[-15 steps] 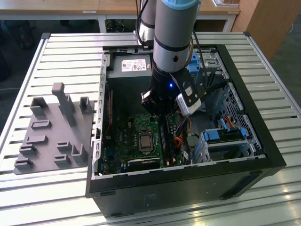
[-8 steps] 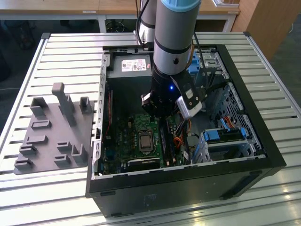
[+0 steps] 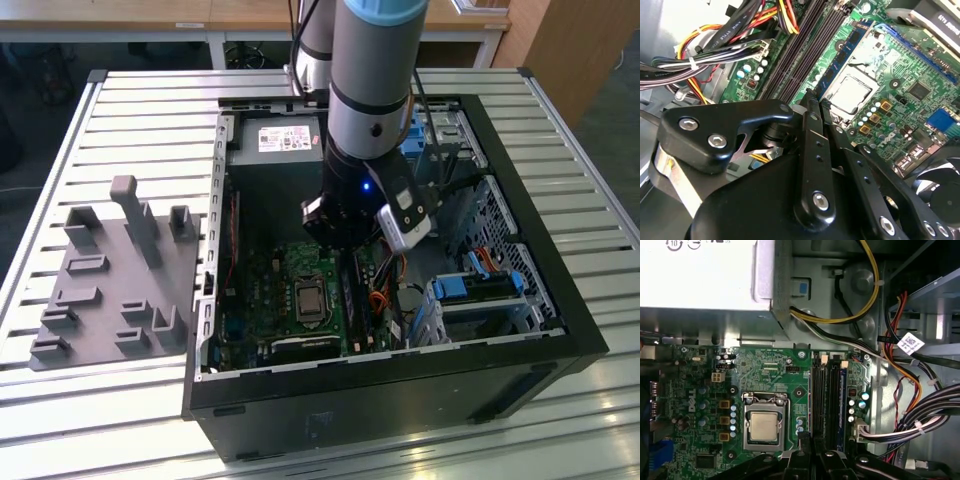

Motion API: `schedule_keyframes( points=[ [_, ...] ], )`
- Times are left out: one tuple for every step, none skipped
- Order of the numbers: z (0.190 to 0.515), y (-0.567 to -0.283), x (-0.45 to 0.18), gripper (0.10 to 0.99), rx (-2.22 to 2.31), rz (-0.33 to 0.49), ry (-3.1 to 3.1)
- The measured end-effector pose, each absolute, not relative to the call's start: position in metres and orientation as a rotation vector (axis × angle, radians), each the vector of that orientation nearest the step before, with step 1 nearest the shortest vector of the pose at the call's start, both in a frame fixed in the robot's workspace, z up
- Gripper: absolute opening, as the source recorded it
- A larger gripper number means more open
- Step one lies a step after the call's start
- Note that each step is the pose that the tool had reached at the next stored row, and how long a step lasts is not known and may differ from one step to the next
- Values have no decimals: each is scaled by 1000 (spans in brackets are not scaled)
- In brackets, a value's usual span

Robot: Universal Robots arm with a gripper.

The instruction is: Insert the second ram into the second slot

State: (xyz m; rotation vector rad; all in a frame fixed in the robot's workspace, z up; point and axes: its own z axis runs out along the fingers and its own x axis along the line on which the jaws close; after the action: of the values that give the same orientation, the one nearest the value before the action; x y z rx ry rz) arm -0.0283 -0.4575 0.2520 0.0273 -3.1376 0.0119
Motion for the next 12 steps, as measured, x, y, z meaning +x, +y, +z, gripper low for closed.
schedule_keyframes(
  points=[
    [252,-457,-27,137,27,12,-3138],
    [252,-458,-26,137,27,12,-3137],
    [252,-457,-25,137,27,12,-3138],
    [252,-457,-25,137,25,12,-3137],
    [251,-457,-25,137,19,12,-3138],
    [251,-457,-25,137,11,12,-3138],
    [251,-458,-25,137,5,12,-3138],
    [250,-458,-25,137,2,12,-3137],
    [249,-458,-25,137,1,12,-3138],
    [249,-458,-25,137,0,12,-3137],
    [248,-458,-25,137,-1,12,-3138],
    [247,-459,-25,137,-2,12,-3138]
  ],
)
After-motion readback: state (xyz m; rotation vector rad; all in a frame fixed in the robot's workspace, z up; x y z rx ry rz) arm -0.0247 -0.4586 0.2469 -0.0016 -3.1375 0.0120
